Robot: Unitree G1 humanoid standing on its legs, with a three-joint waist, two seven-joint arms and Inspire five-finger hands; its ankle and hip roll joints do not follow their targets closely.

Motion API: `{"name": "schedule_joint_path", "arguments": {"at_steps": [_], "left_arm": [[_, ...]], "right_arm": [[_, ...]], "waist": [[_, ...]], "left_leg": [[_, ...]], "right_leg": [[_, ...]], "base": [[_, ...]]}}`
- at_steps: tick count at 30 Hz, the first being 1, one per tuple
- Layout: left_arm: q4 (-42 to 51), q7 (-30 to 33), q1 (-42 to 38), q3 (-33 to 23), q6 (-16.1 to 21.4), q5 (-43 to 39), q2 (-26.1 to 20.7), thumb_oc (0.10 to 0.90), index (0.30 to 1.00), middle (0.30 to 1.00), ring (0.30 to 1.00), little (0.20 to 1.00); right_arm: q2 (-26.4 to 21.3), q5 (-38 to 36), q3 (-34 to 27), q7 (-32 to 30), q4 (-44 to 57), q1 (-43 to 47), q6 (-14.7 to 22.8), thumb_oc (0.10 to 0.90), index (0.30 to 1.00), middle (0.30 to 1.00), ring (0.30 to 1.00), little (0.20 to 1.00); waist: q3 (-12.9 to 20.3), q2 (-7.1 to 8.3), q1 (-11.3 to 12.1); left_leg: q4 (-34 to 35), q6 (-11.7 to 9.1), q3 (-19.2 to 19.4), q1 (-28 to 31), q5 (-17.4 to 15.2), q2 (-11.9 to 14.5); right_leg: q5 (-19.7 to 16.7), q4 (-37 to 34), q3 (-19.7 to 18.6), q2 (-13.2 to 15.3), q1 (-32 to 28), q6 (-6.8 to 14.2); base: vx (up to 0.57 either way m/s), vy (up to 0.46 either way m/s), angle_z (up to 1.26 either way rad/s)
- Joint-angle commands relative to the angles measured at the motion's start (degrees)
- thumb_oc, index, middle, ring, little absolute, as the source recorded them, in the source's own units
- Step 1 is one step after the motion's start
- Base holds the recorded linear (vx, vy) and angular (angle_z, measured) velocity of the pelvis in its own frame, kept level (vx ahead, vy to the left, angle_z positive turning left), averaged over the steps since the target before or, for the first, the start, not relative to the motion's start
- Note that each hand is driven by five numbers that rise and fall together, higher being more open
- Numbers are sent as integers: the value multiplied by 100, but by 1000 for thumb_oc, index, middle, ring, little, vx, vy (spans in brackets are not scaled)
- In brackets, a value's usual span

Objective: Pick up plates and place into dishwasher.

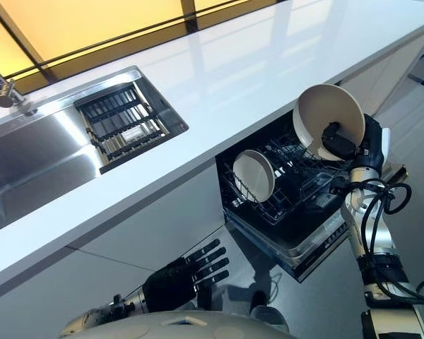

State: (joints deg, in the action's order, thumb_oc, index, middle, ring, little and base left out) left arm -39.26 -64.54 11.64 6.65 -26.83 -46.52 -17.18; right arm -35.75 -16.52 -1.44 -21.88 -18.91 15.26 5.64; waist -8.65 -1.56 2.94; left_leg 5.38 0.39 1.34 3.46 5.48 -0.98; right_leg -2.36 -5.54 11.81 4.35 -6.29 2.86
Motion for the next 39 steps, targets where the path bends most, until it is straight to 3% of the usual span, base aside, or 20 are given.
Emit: {"name": "schedule_joint_path", "arguments": {"at_steps": [1,4,7,8,10,11,14,19,22,24,29,39], "left_arm": [[-419,-503,37,180,64,456,-81,800,900,900,900,900],[-805,-89,70,65,50,663,-135,800,900,900,900,900],[-1151,607,74,-7,301,868,-240,800,900,900,900,900],[-1420,1086,50,-1,651,959,-343,800,900,900,900,900],[-1604,1470,13,-14,890,906,-381,800,900,900,900,900],[-1781,1882,-23,-48,1231,907,-413,800,900,900,900,900],[-2229,2801,-152,-6,2260,1681,-486,800,900,900,900,900],[-2656,4382,-278,198,3161,2926,-429,800,900,900,900,900],[-2720,5546,-374,280,3014,3782,-429,800,900,900,900,900],[-2715,5836,-446,309,2756,3884,-374,800,900,900,900,900],[-2518,6286,-592,422,2657,4039,-313,800,900,900,900,900],[-2087,6509,-876,719,2760,3990,-346,800,900,900,900,900]], "right_arm": [[-693,554,88,-248,-91,1224,293,100,300,300,300,200],[-870,947,285,-333,-411,1509,127,100,300,300,300,200],[-1086,1303,552,-269,-735,1805,-126,100,300,300,300,200],[-1222,1373,721,-205,-923,1989,-329,100,300,300,300,200],[-1314,1453,849,-137,-1101,2129,-450,100,300,300,300,200],[-1378,1530,951,-41,-1268,2253,-571,100,300,300,300,200],[-1539,1610,1217,146,-1718,2529,-867,100,300,300,300,200],[-1620,1793,1363,226,-2416,2604,-1209,100,300,300,300,200],[-1570,1864,1402,226,-2553,2517,-1386,100,300,300,300,200],[-1510,1840,1449,195,-2657,2481,-1440,100,300,300,300,200],[-1488,1862,1465,229,-2805,2527,-1511,100,300,300,300,200],[-1514,1665,1633,-57,-3223,2897,-1364,100,300,300,300,200]], "waist": [[385,245,239],[375,251,318],[372,249,374],[370,252,404],[364,250,426],[356,249,444],[316,260,501],[195,239,605],[93,222,613],[41,210,627],[-183,162,647],[-895,-29,671]], "left_leg": [[-38,-213,-136,215,-605,52],[-38,-218,-140,206,-597,54],[-38,-218,-154,187,-583,53],[-38,-216,-155,162,-562,46],[-38,-217,-169,144,-547,43],[-38,-218,-185,131,-535,41],[-38,-224,-228,76,-491,35],[-38,-228,-349,-5,-433,29],[-38,-210,-394,-16,-423,18],[-38,-198,-416,-23,-420,17],[-83,-168,-445,-119,-403,20],[-617,-150,-424,-567,-474,-30]], "right_leg": [[5,54,170,237,-145,349],[7,54,222,256,-148,358],[14,54,249,258,-143,361],[15,54,246,253,-128,360],[14,54,253,254,-120,358],[19,54,261,254,-116,353],[28,54,301,250,-102,338],[52,119,431,268,-80,296],[65,179,450,276,-39,274],[91,230,454,272,-8,253],[183,510,453,289,181,199],[316,1015,505,338,587,57]], "base": [[0,0,0],[35,-9,5],[49,-3,4],[49,2,4],[37,1,4],[37,-5,6],[18,-12,5],[0,-27,19],[-8,-23,21],[-4,-30,4],[-57,-32,1],[-121,-10,4]]}}
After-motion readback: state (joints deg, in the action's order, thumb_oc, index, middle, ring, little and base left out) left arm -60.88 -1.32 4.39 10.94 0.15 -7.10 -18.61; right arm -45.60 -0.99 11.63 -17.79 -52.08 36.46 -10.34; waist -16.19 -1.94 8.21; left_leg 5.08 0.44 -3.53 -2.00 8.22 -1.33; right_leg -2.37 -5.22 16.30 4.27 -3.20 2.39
